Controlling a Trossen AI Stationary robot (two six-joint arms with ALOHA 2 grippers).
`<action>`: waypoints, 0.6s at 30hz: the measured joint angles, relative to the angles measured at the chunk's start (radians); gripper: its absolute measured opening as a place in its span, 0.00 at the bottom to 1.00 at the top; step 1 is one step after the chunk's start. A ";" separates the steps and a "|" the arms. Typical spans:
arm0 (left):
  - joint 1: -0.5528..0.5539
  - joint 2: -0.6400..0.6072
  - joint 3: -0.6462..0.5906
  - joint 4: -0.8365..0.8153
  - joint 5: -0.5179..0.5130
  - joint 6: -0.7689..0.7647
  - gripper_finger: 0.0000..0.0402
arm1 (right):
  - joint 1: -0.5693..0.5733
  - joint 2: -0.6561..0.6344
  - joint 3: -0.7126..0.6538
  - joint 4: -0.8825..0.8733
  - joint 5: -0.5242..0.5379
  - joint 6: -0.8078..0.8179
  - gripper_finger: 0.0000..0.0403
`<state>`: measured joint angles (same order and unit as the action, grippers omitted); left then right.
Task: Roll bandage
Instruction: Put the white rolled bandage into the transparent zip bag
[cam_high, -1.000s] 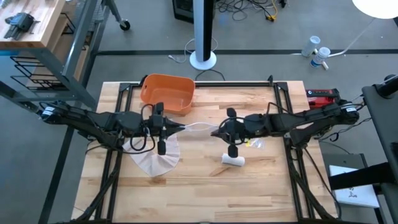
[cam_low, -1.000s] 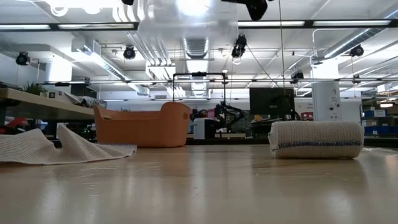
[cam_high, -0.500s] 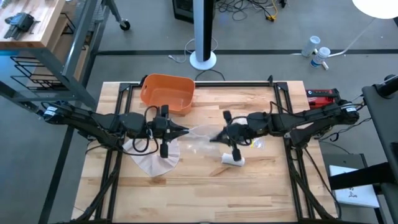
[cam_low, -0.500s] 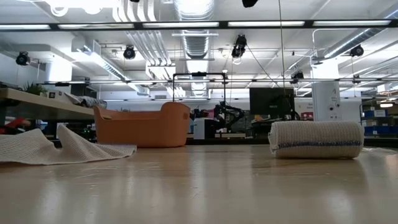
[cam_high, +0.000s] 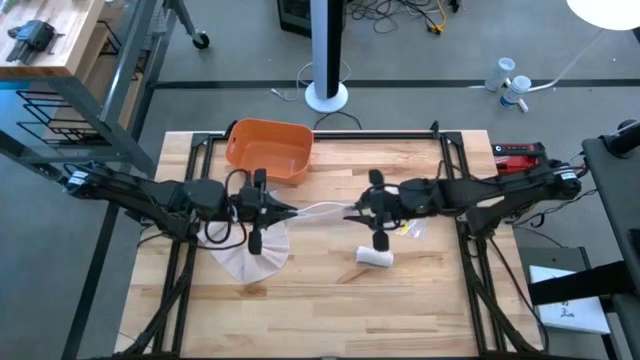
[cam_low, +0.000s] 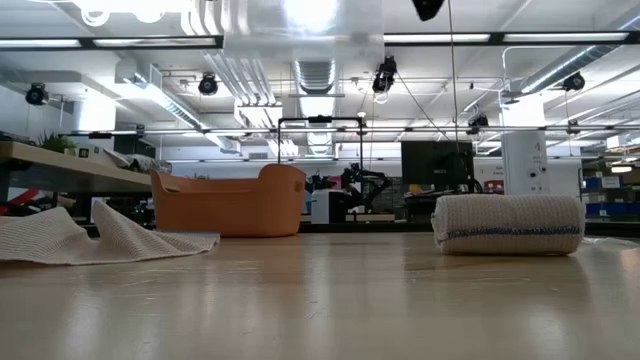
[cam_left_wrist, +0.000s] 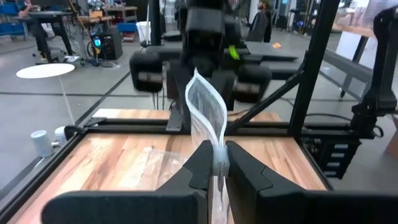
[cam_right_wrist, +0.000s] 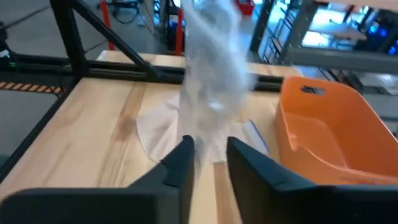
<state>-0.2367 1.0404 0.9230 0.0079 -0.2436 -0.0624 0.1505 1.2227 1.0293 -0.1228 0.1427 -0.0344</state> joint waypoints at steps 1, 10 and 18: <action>0.000 -0.008 0.000 -0.009 0.000 0.000 0.05 | 0.000 -0.014 0.008 -0.031 0.010 0.011 0.24; -0.011 -0.022 -0.001 -0.017 0.000 0.024 0.05 | 0.000 -0.077 0.018 0.001 0.071 0.061 0.37; -0.016 -0.021 -0.001 -0.016 -0.001 0.025 0.05 | 0.006 -0.065 0.033 -0.083 -0.010 0.090 0.31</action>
<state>-0.2529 1.0195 0.9218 -0.0084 -0.2446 -0.0376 0.1564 1.1579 1.0622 -0.2060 0.1328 0.0558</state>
